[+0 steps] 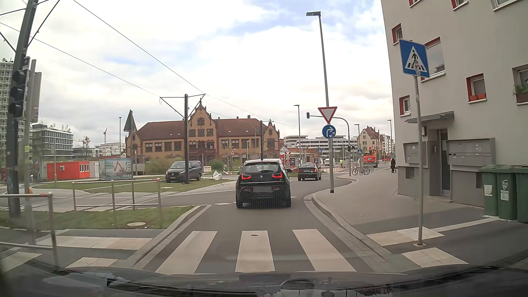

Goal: Follow the waypoints while adhering to traffic rules and regulations

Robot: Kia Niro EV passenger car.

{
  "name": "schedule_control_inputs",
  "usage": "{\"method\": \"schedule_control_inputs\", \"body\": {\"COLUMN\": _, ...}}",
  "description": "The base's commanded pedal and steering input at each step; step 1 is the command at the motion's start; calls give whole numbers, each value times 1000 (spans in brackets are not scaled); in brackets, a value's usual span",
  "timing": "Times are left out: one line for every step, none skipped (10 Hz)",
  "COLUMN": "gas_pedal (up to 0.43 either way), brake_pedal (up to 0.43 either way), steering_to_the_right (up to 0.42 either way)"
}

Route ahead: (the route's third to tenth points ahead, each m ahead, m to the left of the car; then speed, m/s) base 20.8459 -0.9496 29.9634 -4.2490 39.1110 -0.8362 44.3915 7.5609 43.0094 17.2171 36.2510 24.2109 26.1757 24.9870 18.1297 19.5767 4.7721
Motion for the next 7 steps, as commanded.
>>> {"method": "schedule_control_inputs", "body": {"gas_pedal": 0, "brake_pedal": 122, "steering_to_the_right": -34}}
{"method": "schedule_control_inputs", "body": {"gas_pedal": 0, "brake_pedal": 122, "steering_to_the_right": -34}}
{"method": "schedule_control_inputs", "body": {"gas_pedal": 0, "brake_pedal": 122, "steering_to_the_right": -34}}
{"method": "schedule_control_inputs", "body": {"gas_pedal": 0, "brake_pedal": 122, "steering_to_the_right": -34}}
{"method": "schedule_control_inputs", "body": {"gas_pedal": 0, "brake_pedal": 122, "steering_to_the_right": -34}}
{"method": "schedule_control_inputs", "body": {"gas_pedal": 0, "brake_pedal": 122, "steering_to_the_right": -31}}
{"method": "schedule_control_inputs", "body": {"gas_pedal": 0, "brake_pedal": 116, "steering_to_the_right": -29}}
